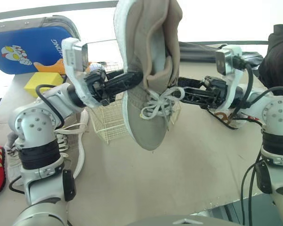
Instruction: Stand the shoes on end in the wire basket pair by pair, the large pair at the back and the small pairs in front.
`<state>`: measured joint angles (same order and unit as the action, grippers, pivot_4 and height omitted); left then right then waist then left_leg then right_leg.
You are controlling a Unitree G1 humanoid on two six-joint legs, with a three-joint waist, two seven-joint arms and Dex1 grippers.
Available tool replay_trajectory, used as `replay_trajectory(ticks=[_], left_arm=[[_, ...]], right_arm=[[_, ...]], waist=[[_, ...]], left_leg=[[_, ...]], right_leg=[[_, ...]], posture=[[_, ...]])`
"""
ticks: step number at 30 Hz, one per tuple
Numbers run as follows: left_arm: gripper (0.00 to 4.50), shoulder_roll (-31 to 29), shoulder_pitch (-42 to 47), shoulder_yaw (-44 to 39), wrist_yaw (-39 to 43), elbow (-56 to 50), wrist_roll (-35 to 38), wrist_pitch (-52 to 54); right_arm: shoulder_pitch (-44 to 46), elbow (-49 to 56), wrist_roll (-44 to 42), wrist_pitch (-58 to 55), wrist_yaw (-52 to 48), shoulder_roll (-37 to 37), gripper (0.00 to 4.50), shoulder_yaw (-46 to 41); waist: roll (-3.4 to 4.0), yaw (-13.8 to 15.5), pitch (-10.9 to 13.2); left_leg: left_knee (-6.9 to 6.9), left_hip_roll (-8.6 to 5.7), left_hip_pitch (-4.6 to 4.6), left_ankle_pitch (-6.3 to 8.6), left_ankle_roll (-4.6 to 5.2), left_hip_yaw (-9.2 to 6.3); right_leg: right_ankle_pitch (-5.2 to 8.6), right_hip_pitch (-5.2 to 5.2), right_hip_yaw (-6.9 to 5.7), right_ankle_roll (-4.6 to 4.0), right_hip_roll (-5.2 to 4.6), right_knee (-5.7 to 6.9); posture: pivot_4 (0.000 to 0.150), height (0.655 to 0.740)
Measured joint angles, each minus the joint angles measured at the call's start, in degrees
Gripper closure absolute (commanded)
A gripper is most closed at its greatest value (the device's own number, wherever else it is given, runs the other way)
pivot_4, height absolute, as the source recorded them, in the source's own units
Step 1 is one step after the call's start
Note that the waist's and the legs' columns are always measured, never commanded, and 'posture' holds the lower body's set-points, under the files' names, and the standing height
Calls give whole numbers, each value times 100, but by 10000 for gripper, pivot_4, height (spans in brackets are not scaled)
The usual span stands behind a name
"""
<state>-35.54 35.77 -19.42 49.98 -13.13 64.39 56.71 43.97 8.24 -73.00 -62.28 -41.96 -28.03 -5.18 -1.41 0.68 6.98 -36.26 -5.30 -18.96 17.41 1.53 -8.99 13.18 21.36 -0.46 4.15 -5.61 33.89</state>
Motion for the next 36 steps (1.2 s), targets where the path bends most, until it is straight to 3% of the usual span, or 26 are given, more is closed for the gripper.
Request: replay_trajectory(ticks=[1,4,11,12,17,18,23,28,32,36], left_arm=[[28487,-1,-8,3,5,0,-11,-44],[28487,1,-80,57,75,-31,-70,-203],[28566,12,-414,194,156,-323,-170,-473],[28566,9,-423,213,152,-342,-203,-483],[3265,72,-391,232,-259,-472,-143,-542],[96,147,-419,168,-506,-580,-101,-546],[96,182,-1217,-429,-1827,-1184,340,-574],[96,-404,-2304,-1348,-2152,-1541,663,-526],[96,-598,-3760,-1943,-2068,-2456,867,-556],[96,58,-4745,-2016,-2173,-3298,503,-1179]], right_arm=[[48,-97,-27,-43,12,58,6751,-2],[112,-214,35,-113,8,190,14545,44],[-96,-87,367,-135,-4,184,44755,84],[-140,-39,409,-126,-4,171,44755,83],[-232,283,818,213,144,242,45000,33],[-297,365,857,331,276,374,45000,-21],[-738,835,823,829,886,609,45000,-484],[-621,992,650,1188,1101,494,45000,-1001],[295,337,1643,2091,1009,258,45000,-956],[1122,-906,3137,3468,387,327,45000,-216]], waist=[[0,-5,0],[2,-3,1],[4,4,1],[5,5,2],[3,-5,0],[1,-6,-1],[8,4,3],[18,-40,5],[28,-86,4],[22,-129,-8]], left_leg=[[0,1,0,0,0,0],[2,1,0,0,0,0],[2,0,0,0,0,0],[1,0,0,0,0,1],[2,3,0,0,0,3],[3,4,0,0,0,2],[4,4,0,0,-1,3],[10,4,3,1,-1,9],[17,2,12,1,-1,27],[25,11,22,2,-1,55]], right_leg=[[0,1,0,0,2,0],[0,2,1,0,3,0],[0,2,1,0,3,1],[0,2,2,0,3,1],[0,4,3,1,5,1],[0,4,4,1,5,2],[-1,9,9,1,8,4],[0,16,30,0,20,5],[1,18,42,-1,20,5],[0,19,65,-1,23,4]], posture=[[1500,7400],[1500,7400],[1500,7400],[1500,7400],[1500,7400],[1500,7400],[1500,7400],[1500,7400],[1500,7400],[1500,7400]])
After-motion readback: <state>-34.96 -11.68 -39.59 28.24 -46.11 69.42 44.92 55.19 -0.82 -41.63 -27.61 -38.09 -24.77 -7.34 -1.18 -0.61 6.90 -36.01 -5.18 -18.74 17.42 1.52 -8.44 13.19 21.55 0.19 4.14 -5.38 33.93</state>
